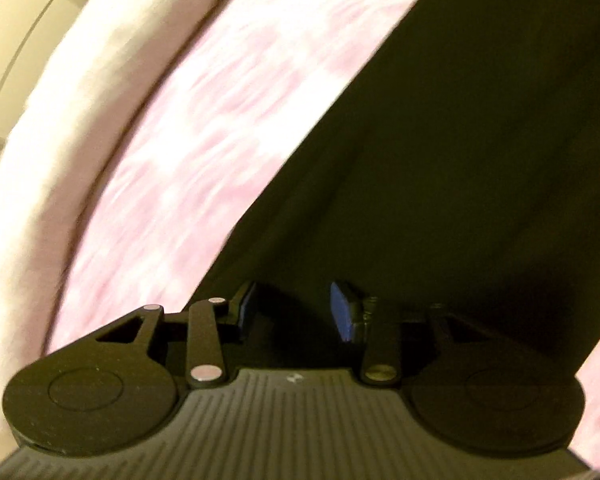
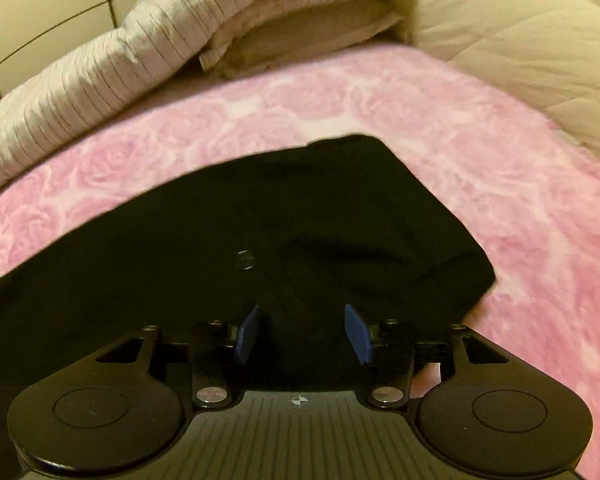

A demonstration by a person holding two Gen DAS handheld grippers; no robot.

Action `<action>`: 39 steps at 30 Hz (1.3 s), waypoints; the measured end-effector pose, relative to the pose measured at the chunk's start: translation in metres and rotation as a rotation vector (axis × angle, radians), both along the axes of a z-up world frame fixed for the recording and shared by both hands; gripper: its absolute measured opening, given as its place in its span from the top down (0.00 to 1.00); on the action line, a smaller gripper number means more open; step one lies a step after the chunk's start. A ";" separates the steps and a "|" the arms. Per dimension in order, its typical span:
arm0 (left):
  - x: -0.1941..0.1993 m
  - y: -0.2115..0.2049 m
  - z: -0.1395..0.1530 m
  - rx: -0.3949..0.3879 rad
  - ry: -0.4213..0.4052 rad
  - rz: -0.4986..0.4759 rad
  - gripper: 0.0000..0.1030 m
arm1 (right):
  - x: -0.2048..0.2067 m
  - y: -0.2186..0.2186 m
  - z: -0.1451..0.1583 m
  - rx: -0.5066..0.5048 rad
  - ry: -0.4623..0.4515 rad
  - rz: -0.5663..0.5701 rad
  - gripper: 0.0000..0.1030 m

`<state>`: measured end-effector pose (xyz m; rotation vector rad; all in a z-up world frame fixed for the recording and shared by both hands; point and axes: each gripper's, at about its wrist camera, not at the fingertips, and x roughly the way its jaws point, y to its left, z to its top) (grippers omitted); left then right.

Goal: Fold clothes

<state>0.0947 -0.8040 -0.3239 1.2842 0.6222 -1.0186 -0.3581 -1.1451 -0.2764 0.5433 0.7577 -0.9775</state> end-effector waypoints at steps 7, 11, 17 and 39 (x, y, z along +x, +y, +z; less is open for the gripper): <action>0.017 0.071 -0.004 -0.040 0.033 0.067 0.67 | 0.041 0.137 -0.012 0.089 -0.012 0.227 0.49; 0.037 0.113 -0.007 -0.067 0.038 0.099 0.67 | 0.047 0.190 -0.031 0.114 0.084 0.202 0.43; 0.104 0.206 -0.001 -0.020 -0.002 0.215 0.67 | 0.052 0.244 0.003 0.124 0.131 0.179 0.43; 0.126 0.392 0.138 -0.242 0.164 0.050 0.62 | 0.258 0.489 0.135 0.008 0.073 0.337 0.29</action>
